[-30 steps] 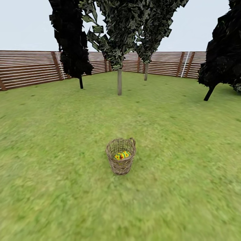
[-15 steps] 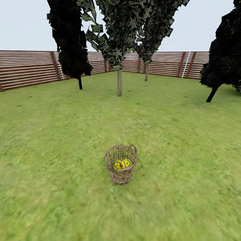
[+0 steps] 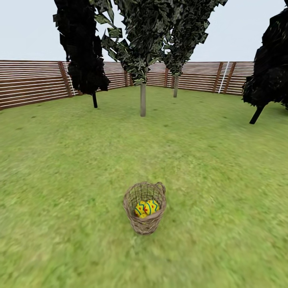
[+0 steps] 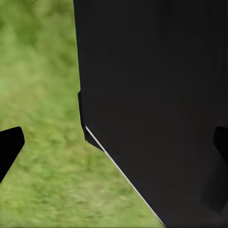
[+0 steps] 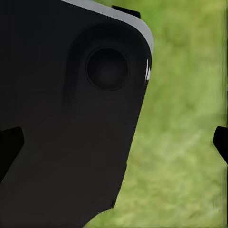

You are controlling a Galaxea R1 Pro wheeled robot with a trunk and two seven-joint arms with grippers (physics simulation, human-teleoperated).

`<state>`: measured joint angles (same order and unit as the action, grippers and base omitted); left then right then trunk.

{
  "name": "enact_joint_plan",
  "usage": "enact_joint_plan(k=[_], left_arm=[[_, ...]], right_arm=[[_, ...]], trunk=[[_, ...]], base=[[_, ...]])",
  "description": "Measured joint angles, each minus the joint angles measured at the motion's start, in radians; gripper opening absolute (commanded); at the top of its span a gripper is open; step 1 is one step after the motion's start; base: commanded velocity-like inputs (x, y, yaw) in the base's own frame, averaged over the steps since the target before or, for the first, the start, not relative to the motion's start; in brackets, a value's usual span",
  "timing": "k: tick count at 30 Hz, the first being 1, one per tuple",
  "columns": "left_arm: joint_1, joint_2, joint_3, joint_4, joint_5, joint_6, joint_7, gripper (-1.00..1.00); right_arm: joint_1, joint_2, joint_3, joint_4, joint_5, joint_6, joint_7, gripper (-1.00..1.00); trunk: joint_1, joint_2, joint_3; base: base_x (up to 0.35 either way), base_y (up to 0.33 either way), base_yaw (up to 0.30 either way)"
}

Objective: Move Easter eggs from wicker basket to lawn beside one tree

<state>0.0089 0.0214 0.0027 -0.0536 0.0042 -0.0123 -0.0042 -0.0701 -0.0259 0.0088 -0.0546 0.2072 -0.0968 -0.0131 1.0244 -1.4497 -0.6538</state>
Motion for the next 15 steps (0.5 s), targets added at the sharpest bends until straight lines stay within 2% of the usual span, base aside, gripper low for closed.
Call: enact_joint_plan(k=[15], left_arm=[[0.0, 0.0, 0.0, 0.0, 0.0, 0.0, 0.0, 1.0]], right_arm=[[0.0, 0.0, 0.0, 0.0, 0.0, 0.0, 0.0, 1.0]], trunk=[[0.0, 0.0, 0.0]], base=[[0.334, 0.0, 0.0]])
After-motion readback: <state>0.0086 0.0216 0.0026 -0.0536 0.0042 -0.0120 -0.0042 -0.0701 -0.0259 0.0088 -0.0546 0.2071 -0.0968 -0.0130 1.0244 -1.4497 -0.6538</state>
